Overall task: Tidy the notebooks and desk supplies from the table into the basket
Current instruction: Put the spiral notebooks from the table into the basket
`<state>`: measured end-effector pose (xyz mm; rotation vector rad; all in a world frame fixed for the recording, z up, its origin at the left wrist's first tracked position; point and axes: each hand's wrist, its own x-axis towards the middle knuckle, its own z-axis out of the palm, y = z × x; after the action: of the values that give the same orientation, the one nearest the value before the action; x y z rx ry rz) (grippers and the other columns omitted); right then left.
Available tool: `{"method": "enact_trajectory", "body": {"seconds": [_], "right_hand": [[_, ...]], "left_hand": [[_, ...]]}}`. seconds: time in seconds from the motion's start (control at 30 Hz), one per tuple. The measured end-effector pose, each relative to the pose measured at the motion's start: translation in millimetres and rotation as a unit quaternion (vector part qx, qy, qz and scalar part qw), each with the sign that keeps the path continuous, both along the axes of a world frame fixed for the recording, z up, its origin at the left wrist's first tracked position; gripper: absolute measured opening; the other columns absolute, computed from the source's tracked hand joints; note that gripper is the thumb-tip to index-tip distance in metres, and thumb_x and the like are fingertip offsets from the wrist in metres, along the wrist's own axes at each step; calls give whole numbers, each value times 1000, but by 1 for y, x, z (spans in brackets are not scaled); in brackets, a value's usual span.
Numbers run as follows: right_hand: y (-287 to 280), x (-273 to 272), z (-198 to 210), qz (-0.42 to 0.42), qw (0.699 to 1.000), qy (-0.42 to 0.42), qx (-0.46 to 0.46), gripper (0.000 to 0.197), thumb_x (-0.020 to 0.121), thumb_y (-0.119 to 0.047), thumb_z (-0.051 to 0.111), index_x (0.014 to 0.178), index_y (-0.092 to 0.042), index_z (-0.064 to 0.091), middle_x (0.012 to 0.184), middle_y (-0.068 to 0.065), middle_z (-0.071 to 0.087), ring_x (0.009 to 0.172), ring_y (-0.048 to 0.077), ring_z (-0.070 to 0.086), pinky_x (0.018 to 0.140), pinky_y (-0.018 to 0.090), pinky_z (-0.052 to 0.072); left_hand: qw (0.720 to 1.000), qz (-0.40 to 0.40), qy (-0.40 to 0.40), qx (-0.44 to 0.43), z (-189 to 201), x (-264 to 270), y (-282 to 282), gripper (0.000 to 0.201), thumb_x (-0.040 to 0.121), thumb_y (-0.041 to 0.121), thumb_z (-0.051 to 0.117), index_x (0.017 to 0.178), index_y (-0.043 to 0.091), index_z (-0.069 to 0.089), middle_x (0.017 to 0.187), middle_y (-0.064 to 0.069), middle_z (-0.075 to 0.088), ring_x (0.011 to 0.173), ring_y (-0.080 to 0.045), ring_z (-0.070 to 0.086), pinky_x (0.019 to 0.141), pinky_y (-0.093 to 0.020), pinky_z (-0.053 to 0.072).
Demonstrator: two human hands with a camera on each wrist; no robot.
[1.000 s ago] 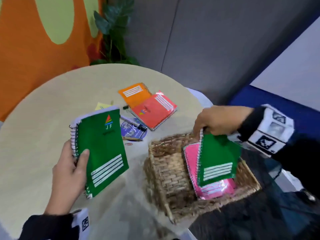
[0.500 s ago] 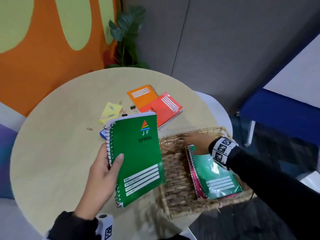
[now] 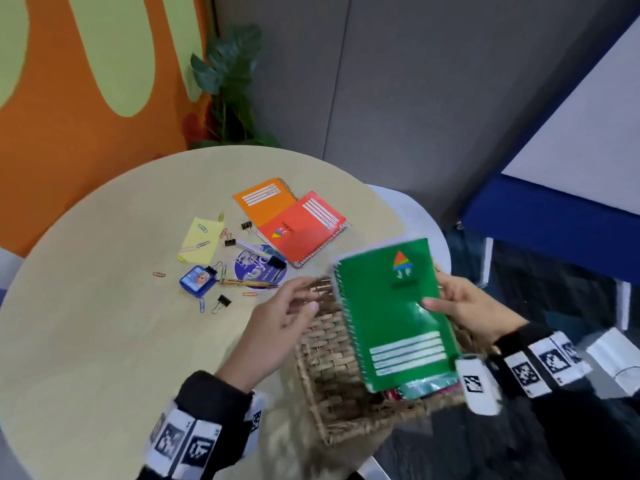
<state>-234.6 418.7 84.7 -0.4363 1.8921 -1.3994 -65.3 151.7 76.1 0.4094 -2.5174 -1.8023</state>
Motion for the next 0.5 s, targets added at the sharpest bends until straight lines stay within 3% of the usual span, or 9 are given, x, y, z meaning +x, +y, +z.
{"method": "enact_trajectory", "body": {"seconds": [0.07, 0.13, 0.17, 0.23, 0.3, 0.4, 0.47, 0.5], "right_hand": [[24, -14, -17, -7, 999, -2, 51, 48, 72, -22, 78, 116, -14, 63, 121, 8, 68, 112, 23, 63, 101, 42, 47], [39, -26, -37, -5, 991, 10, 135, 38, 77, -6, 73, 114, -11, 63, 109, -1, 74, 102, 14, 67, 99, 42, 49], [42, -29, -45, 3, 982, 32, 188, 34, 82, 5, 64, 112, -10, 63, 97, -11, 76, 97, 10, 68, 95, 34, 52], [40, -34, -57, 20, 949, 85, 302, 30, 84, 7, 60, 101, -17, 64, 83, -17, 75, 96, 15, 66, 81, 16, 51], [30, -34, -64, 41, 882, 143, 446, 19, 85, -10, 64, 103, -17, 65, 102, -3, 73, 101, 19, 62, 84, 19, 47], [19, -32, -76, 90, 781, 170, 594, 44, 84, -33, 58, 122, -10, 55, 123, 12, 64, 112, 25, 61, 92, 30, 48], [12, -28, -75, 106, 751, 165, 630, 52, 82, -35, 55, 128, -11, 50, 128, 11, 60, 116, 27, 59, 96, 33, 49], [5, -27, -69, 106, 744, 164, 639, 52, 82, -35, 55, 129, -12, 49, 130, 9, 58, 118, 27, 57, 97, 34, 49]], "left_hand": [[998, 1, -19, -63, -13, 2, -16, 34, 100, 22, 55, 133, 29, 54, 115, 13, 67, 102, 11, 61, 84, -2, 48], [992, -2, -59, -115, -27, 6, -34, 29, 100, 24, 56, 129, 24, 60, 112, 7, 68, 102, -2, 63, 89, -13, 47], [988, -3, -77, -137, -34, 7, -43, 27, 100, 24, 56, 127, 22, 61, 108, 6, 68, 99, -6, 64, 87, -16, 47], [980, 0, -98, -171, -46, 7, -61, 25, 100, 21, 57, 123, 17, 64, 101, 3, 69, 93, -10, 64, 84, -21, 49], [975, 6, -113, -193, -51, 3, -76, 24, 99, 18, 57, 121, 15, 66, 98, 1, 68, 88, -12, 62, 82, -23, 49], [966, -7, -122, -229, -52, -14, -96, 24, 100, 15, 54, 120, 11, 66, 92, 4, 64, 76, -9, 58, 67, -15, 42], [958, -19, -125, -259, -49, -34, -108, 24, 101, 15, 51, 119, 9, 66, 95, -1, 70, 78, -14, 63, 65, -18, 46], [953, -26, -125, -275, -47, -46, -112, 24, 101, 16, 51, 118, 9, 66, 102, -6, 73, 87, -21, 66, 73, -25, 51]]}}
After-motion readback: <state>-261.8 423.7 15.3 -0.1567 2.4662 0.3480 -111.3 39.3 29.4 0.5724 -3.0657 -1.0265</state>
